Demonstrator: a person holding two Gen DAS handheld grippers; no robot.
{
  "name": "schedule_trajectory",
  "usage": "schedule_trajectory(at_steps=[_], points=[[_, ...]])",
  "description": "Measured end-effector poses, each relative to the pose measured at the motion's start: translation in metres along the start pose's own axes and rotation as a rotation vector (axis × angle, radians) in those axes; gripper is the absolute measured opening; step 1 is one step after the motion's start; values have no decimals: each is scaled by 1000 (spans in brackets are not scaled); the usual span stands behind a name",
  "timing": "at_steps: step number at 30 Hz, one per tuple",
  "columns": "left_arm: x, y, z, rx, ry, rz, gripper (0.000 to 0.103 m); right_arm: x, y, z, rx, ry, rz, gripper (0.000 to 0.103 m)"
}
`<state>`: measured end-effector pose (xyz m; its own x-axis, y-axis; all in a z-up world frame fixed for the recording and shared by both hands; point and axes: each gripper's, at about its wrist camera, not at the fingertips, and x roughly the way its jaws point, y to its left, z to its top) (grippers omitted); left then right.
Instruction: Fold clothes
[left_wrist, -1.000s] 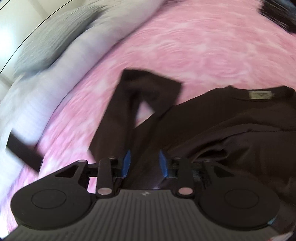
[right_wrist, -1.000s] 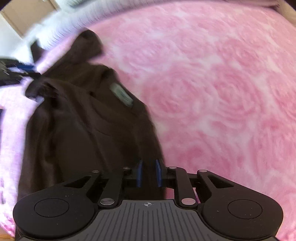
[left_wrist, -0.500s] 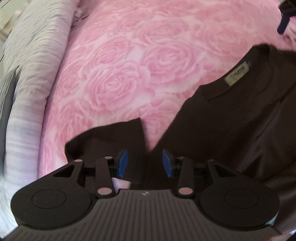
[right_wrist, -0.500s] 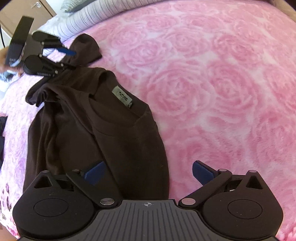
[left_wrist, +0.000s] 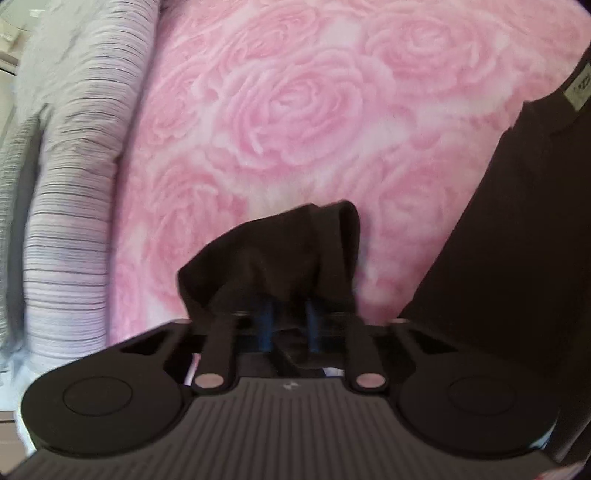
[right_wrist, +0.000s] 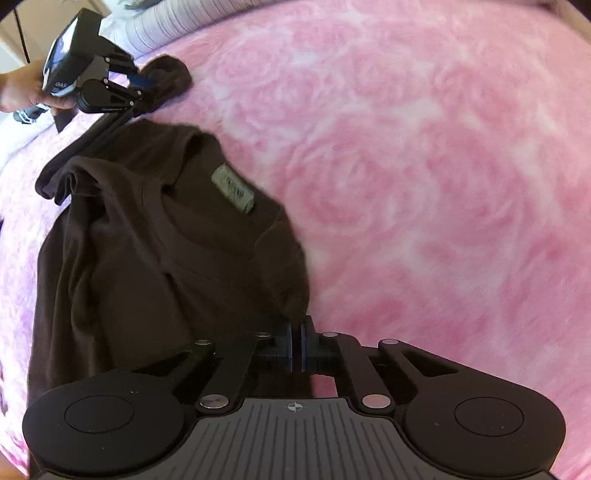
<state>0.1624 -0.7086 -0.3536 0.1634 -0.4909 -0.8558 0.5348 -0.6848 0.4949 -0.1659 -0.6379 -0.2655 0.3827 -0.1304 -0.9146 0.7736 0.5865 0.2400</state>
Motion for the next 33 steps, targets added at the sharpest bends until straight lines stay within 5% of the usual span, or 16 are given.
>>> schedule_trajectory(at_steps=[5, 11, 13, 16, 17, 19, 21, 26, 31, 33], points=[[-26, 50, -40, -236, 26, 219, 7, -38, -18, 41, -107, -74, -37, 2], [-52, 109, -112, -513, 159, 419, 7, -52, -32, 153, -318, -266, -162, 2], [-55, 115, -133, -582, 211, 433, 9, -47, -39, 190, -386, -338, -245, 2], [-57, 106, -154, -664, 273, 377, 16, -21, -50, 222, -375, -283, -318, 3], [-59, 99, -158, -682, 280, 351, 26, -16, -52, 223, -367, -265, -334, 3], [-65, 82, -157, -714, 270, 314, 41, -6, -55, 226, -352, -229, -366, 16], [-77, 65, -152, -746, 222, 278, 41, -5, -52, 219, -359, -232, -398, 67], [-105, 15, -111, -615, -89, 87, 48, -32, -40, 167, -321, -192, -243, 74], [-110, -42, -65, -272, -253, -88, 50, -37, -22, 95, -409, -60, -148, 74], [-105, -58, -49, -172, -282, -86, 50, -34, -21, 74, -428, -20, -146, 74]])
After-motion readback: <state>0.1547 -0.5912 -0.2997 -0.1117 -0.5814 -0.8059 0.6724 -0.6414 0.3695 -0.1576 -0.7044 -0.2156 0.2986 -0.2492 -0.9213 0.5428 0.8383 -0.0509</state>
